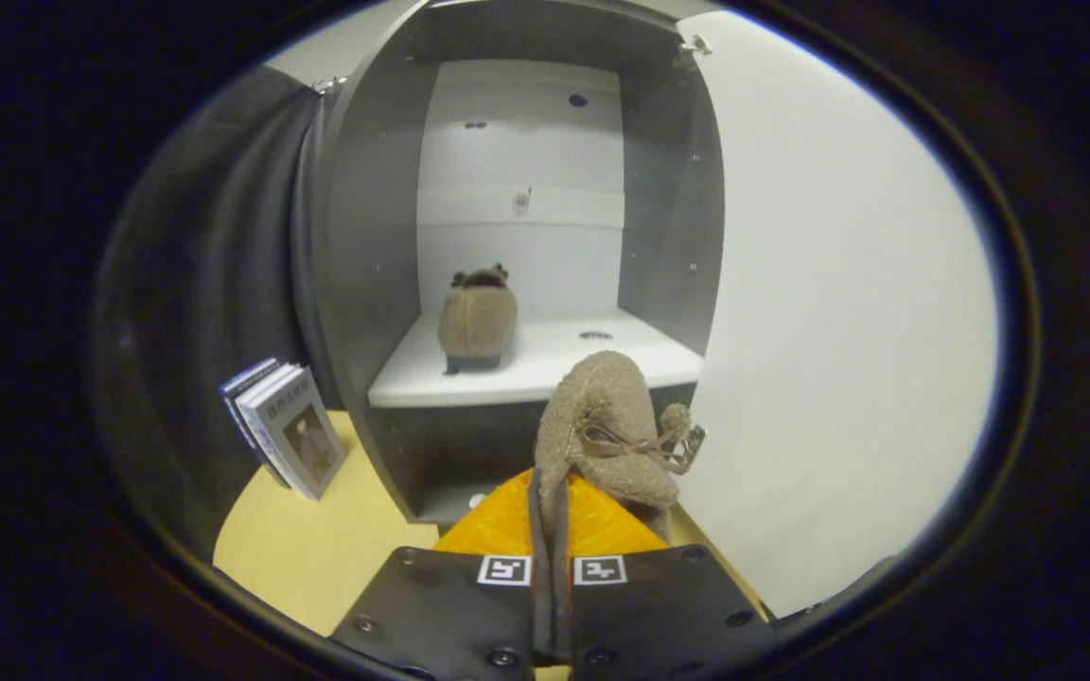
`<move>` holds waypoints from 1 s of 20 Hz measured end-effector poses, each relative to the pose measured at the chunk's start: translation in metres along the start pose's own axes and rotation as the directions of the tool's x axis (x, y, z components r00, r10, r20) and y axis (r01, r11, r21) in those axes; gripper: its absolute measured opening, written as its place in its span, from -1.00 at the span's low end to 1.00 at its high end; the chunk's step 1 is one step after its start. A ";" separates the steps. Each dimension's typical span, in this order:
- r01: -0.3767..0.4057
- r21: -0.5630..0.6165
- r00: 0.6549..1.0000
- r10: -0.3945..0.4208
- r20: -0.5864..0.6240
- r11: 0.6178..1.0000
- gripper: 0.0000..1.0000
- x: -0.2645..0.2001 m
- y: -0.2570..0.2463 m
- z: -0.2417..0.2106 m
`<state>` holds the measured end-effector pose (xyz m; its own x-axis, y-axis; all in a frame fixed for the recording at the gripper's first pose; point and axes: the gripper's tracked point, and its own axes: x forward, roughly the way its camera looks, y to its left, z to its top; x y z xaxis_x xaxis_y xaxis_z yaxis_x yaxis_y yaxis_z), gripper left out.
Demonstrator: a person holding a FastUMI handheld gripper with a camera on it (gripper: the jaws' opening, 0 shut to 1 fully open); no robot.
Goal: Open the shoe cabinet door, grab the shoes and put them into the shoe cabinet, then close the shoe cabinet door.
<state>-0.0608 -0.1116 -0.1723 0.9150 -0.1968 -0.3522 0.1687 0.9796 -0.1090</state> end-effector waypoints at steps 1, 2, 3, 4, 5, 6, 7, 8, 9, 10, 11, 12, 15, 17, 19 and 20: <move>-0.006 0.006 1.000 0.006 0.017 1.000 -0.95 0.003 -0.001 0.016; -0.013 0.012 0.999 0.013 0.031 1.000 -0.95 0.010 -0.001 0.033; -0.019 0.015 0.999 0.019 0.039 1.000 -0.95 0.019 -0.001 0.046; -0.023 0.016 0.999 0.022 0.044 1.000 -0.95 0.031 -0.002 0.056; -0.027 0.020 0.998 0.026 0.049 0.999 -0.96 0.042 -0.004 0.066; -0.031 0.023 0.998 0.030 0.055 0.999 -0.95 0.052 -0.005 0.075; -0.035 0.023 0.998 0.033 0.058 0.999 -0.96 0.065 -0.008 0.085; -0.040 0.018 0.997 0.038 0.061 0.999 -0.96 0.077 -0.010 0.095; -0.044 0.012 0.997 0.043 0.061 0.999 -0.96 0.088 -0.012 0.103; -0.049 0.004 0.997 0.048 0.057 0.999 -0.96 0.099 -0.013 0.107; -0.054 -0.005 0.997 0.054 0.057 0.999 -0.96 0.110 -0.013 0.114; -0.059 -0.014 0.997 0.060 0.056 0.998 -0.96 0.121 -0.014 0.119; -0.074 -0.028 0.996 0.075 0.056 0.997 -0.96 0.151 -0.013 0.134; -0.084 -0.028 0.995 0.085 0.047 0.996 -0.96 0.171 -0.012 0.139; -0.090 -0.027 0.995 0.091 0.031 0.996 -0.96 0.189 -0.011 0.138; -0.090 -0.027 0.996 0.091 0.019 0.996 -0.96 0.197 -0.012 0.136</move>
<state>0.1675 -0.1564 -0.1142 0.9332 -0.1065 -0.3431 0.0759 0.9919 -0.1015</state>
